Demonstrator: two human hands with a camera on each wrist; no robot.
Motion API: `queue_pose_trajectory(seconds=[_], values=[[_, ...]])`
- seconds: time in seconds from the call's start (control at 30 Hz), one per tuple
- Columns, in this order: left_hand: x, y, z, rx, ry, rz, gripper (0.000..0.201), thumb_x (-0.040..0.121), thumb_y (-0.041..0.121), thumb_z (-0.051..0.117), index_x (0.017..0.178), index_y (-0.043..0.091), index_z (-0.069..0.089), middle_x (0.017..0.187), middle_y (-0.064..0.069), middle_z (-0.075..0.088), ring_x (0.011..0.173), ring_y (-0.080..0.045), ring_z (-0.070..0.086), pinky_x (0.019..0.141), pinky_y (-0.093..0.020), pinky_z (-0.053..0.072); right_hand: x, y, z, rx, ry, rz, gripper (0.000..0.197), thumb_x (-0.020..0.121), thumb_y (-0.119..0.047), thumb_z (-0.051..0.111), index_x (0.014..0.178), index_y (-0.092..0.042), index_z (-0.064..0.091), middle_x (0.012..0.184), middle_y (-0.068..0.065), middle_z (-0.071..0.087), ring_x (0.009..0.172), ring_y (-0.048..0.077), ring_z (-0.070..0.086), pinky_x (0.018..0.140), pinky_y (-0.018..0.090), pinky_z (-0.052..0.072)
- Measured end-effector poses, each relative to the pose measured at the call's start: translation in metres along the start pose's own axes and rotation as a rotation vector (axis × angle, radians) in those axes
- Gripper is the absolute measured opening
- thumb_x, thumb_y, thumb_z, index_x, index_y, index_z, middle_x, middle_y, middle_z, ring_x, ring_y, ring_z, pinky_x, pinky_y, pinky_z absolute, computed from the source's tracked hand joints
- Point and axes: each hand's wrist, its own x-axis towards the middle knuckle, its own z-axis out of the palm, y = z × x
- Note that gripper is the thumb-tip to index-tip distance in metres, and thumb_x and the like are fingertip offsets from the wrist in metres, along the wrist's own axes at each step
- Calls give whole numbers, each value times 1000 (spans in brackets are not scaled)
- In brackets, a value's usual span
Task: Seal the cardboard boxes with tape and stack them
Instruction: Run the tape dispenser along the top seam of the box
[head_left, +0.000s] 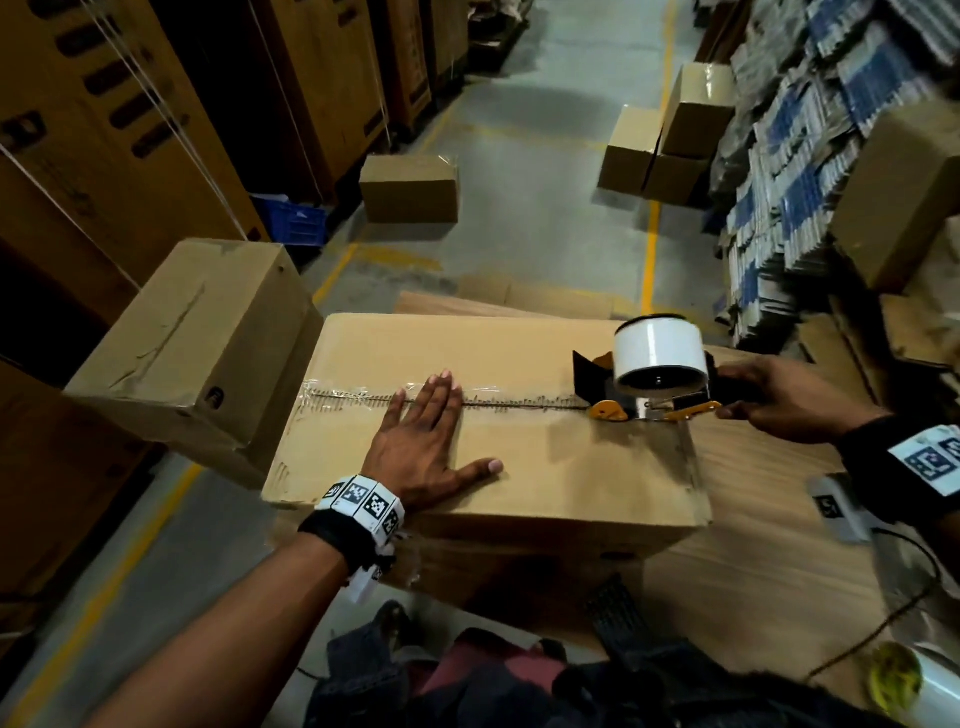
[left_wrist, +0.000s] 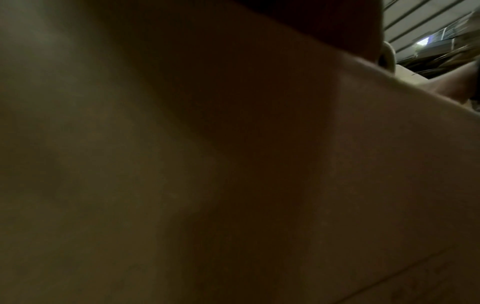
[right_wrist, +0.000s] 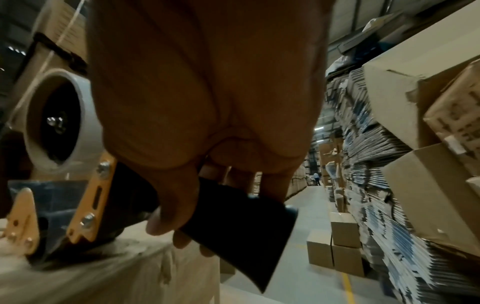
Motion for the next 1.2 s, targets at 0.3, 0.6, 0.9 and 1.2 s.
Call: queue_pose_trajectory(seconds=[0.3, 0.6, 0.9, 1.2], values=[[-10, -47, 0, 65, -3, 41, 116, 81, 98, 1, 166, 19, -12, 170, 2, -25, 157, -13, -23, 129, -45, -7, 3, -4, 45, 79, 7, -35, 27, 81, -7, 82, 103, -23, 74, 90, -6, 77, 89, 16, 72, 80, 41, 59], [0, 23, -20, -7, -20, 102, 124, 74, 100, -7, 165, 16, -13, 170, -2, -25, 157, -16, -22, 128, -53, -8, -1, -13, 56, 78, 12, -10, 36, 82, -9, 82, 77, -37, 59, 78, -9, 68, 82, 21, 67, 69, 33, 49], [21, 87, -12, 1, -26, 123, 125, 76, 101, 1, 166, 14, -9, 171, 0, -21, 157, -15, -23, 125, -56, -15, -3, -9, 60, 181, 59, -41, 23, 83, -11, 84, 98, -25, 73, 91, -6, 77, 87, 16, 70, 78, 39, 57], [33, 104, -4, -8, -30, 163, 124, 77, 100, 0, 166, 14, -7, 172, -1, -20, 157, -14, -22, 128, -50, -7, -14, 0, 56, 261, 44, -83, 36, 89, -8, 78, 119, -27, 73, 106, -13, 76, 99, 5, 69, 87, 27, 54]])
